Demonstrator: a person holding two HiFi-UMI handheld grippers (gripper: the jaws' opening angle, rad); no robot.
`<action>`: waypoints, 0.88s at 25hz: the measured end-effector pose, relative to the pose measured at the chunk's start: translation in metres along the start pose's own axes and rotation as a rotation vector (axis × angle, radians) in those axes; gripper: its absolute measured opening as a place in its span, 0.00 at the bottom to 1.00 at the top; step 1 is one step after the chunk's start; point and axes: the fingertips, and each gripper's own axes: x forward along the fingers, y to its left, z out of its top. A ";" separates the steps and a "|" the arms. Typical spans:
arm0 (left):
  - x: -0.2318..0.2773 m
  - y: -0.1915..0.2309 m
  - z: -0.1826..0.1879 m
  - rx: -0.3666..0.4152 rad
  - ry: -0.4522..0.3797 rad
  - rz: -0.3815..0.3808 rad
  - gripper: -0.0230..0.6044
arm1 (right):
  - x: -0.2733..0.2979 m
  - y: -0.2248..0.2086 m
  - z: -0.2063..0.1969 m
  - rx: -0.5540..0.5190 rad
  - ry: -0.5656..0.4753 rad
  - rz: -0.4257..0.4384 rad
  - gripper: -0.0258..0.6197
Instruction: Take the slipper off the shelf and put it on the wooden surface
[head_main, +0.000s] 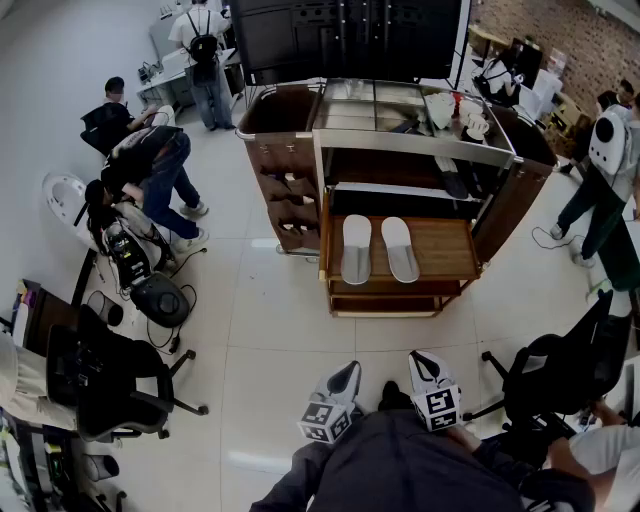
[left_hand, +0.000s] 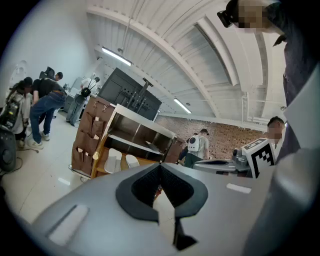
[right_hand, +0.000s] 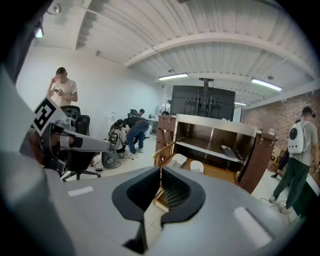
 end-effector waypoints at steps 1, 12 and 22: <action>0.002 0.005 0.002 -0.001 -0.008 0.011 0.06 | 0.008 -0.002 0.000 0.002 0.007 0.013 0.04; 0.022 0.052 0.009 -0.045 -0.007 0.146 0.10 | 0.145 -0.096 -0.011 -0.080 0.120 0.048 0.17; 0.097 0.080 0.026 -0.059 0.098 0.277 0.12 | 0.356 -0.217 -0.066 -0.103 0.330 0.079 0.19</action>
